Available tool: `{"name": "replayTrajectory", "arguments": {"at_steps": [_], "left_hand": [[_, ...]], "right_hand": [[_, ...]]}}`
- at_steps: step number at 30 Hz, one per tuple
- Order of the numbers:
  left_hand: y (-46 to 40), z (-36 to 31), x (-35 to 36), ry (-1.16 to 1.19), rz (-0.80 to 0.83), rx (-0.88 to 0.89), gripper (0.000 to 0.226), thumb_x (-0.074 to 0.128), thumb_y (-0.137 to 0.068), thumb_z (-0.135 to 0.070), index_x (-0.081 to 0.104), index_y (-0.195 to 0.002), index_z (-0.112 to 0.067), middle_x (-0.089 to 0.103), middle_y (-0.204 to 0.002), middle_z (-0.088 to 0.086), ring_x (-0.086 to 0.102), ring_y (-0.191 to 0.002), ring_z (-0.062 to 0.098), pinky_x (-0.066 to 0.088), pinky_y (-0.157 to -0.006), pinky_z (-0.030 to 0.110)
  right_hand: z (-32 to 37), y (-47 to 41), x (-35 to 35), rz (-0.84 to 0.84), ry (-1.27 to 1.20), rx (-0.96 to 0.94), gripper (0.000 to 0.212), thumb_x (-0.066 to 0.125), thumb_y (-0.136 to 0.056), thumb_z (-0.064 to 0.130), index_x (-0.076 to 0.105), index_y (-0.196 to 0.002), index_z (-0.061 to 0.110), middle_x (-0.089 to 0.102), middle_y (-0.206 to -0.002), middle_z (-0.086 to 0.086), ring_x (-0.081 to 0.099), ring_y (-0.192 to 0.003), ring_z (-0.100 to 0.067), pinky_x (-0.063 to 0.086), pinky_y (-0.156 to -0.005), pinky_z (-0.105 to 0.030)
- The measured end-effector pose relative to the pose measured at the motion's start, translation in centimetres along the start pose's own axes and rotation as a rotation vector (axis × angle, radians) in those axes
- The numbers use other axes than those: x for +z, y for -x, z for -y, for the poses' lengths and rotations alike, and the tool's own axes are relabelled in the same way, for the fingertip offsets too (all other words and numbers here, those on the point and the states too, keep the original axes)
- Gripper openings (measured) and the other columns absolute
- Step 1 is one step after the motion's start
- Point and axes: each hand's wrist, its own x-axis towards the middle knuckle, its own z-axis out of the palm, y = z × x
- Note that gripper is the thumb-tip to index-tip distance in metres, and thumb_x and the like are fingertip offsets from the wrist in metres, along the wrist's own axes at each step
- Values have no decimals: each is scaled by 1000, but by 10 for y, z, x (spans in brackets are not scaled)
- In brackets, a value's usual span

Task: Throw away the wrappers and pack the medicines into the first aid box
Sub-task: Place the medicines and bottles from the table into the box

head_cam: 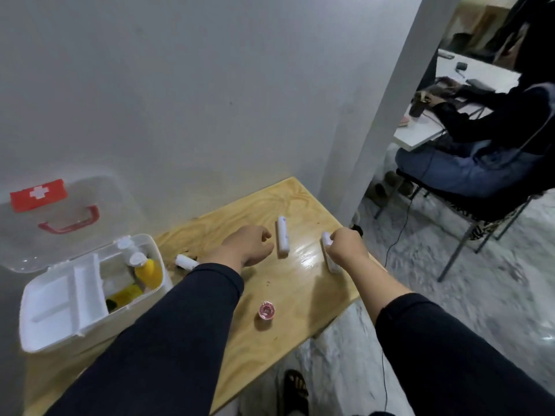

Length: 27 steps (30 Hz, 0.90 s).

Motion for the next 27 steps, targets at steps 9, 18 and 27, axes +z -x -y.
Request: {"name": "replayTrajectory", "arguments": {"at_steps": [9, 18, 27], "left_hand": [[-36, 14, 12, 30, 31, -89, 45, 52, -94, -33, 52, -136, -18, 54, -140, 1, 52, -127, 22, 44, -104, 35], [-49, 34, 11, 79, 38, -150, 46, 52, -94, -35, 52, -136, -19, 57, -137, 0, 57, -120, 19, 47, -100, 34], [-39, 39, 4, 77, 13, -148, 47, 49, -95, -36, 50, -139, -20, 54, -141, -2, 55, -123, 19, 47, -98, 32]], "right_hand": [[7, -29, 31, -11, -49, -78, 26, 39, -99, 25, 53, -112, 8, 64, -99, -16, 62, -87, -35, 52, -70, -38], [60, -51, 43, 59, -160, -159, 32, 43, -89, 11, 57, -117, 17, 61, -112, -10, 62, -94, -32, 53, -74, -40], [76, -52, 60, 48, -4, -161, 33, 57, -85, 32, 57, -110, 11, 61, -110, -10, 58, -103, -30, 47, -74, -33]]}}
